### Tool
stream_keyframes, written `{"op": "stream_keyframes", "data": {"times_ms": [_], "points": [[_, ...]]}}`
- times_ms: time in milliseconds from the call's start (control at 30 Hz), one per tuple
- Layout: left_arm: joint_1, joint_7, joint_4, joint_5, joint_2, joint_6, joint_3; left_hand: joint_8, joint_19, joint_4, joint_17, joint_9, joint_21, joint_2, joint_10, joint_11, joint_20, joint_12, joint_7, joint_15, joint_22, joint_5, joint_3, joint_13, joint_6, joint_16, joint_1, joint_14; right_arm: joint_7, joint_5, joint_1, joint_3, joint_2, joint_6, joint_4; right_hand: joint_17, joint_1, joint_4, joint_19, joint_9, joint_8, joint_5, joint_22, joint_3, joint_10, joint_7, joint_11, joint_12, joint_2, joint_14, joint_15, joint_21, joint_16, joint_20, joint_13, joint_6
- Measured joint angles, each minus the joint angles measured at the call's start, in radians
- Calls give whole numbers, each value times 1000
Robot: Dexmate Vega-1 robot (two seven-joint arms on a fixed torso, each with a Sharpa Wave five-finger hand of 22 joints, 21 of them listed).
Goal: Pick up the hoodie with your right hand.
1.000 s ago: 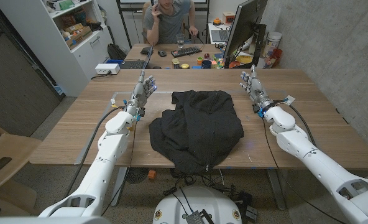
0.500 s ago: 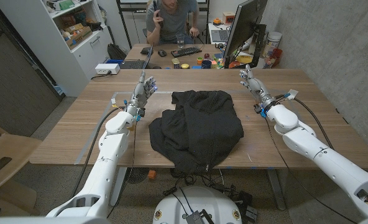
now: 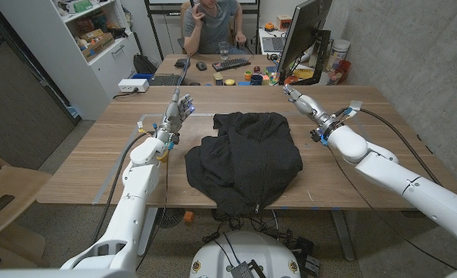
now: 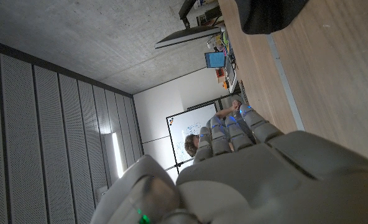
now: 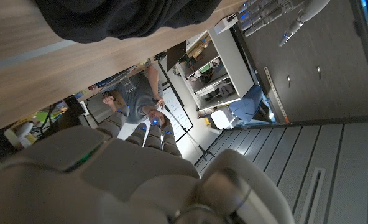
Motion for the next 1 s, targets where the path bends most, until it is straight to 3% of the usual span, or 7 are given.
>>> {"op": "stream_keyframes", "data": {"times_ms": [200, 233, 500, 533, 633, 767, 1000], "points": [[-5, -9, 6, 6, -4, 2, -5, 0, 0, 0, 0, 0, 0, 0, 0, 0, 0, 0, 0, 0, 0, 0, 0, 0, 0, 0, 0, 0, -10, -72, 30, -53, -60, -22, -80, 0, 0, -4, 5, 0, 0, 0, 0, 4, 0, 0, 0, 0, 0, 0, 0, 0, 0, 5, 0, 0], [-5, -9, 6, 6, -4, 2, -5, 0, 0, 0, 0, 0, 0, 0, 0, 0, 0, 0, 0, 0, 0, 0, 0, 0, 0, 0, 0, 0, -12, -86, 44, -75, -88, -26, -118, 0, 1, -4, 5, 0, 0, 0, 0, 4, 3, 0, -3, 0, 1, 0, 0, 0, 0, 5, 0, 0], [-9, -27, 7, 11, -2, 5, -8, 0, 0, 0, 0, 0, 0, 0, 0, 0, 0, 0, 0, 0, 0, 0, 0, 0, 0, 0, 0, 0, -20, -175, 82, -141, -152, -64, -216, 0, 25, -12, 9, 0, 0, 0, 0, 12, 3, 0, -3, 0, 15, 5, -5, 0, 0, 9, 0, 0], [-10, -34, 7, 12, -1, 7, -8, 0, 0, 0, 0, 0, 0, 0, 0, 0, 0, 0, 0, 0, 0, 0, 0, 0, 0, 0, 0, 0, -20, -192, 101, -174, -173, -73, -252, 0, 25, -15, 11, 0, 0, 0, 0, 15, 3, 0, -3, 0, 15, 5, -5, 0, 0, 11, 0, 0], [-10, -40, 2, 14, 1, 12, -8, 0, 0, 0, 0, 0, 0, 0, 0, 0, 0, 0, 0, 0, 0, 0, 0, 0, 0, 0, 0, 0, -15, -235, 123, -215, -186, -97, -288, 0, 42, -22, 11, 0, 0, 4, 0, 22, 3, 0, -3, 0, 32, 5, -5, 0, 0, 11, 0, 0], [-10, -47, -6, 16, 4, 17, -7, 0, 0, 0, 0, 0, 0, 0, 0, 0, 0, 0, 0, 0, 0, 0, 0, 0, 0, 0, 0, 0, 0, -304, 155, -271, -189, -129, -323, 0, 74, -26, 11, 0, 0, 4, 0, 52, 9, -8, -9, 0, 64, 5, -5, 0, 0, 11, 0, 0], [-11, -62, -16, 19, 8, 29, 1, 0, 0, 0, 0, 0, 0, 0, 0, 0, 0, 0, 0, 0, 0, 0, 0, 0, 0, 0, 0, 0, 33, -427, 208, -368, -175, -202, -379, -3, 89, -30, 13, 5, 0, 4, 0, 75, 5, -11, -13, 0, 79, 5, -5, 0, 0, 13, 5, 0]]}}
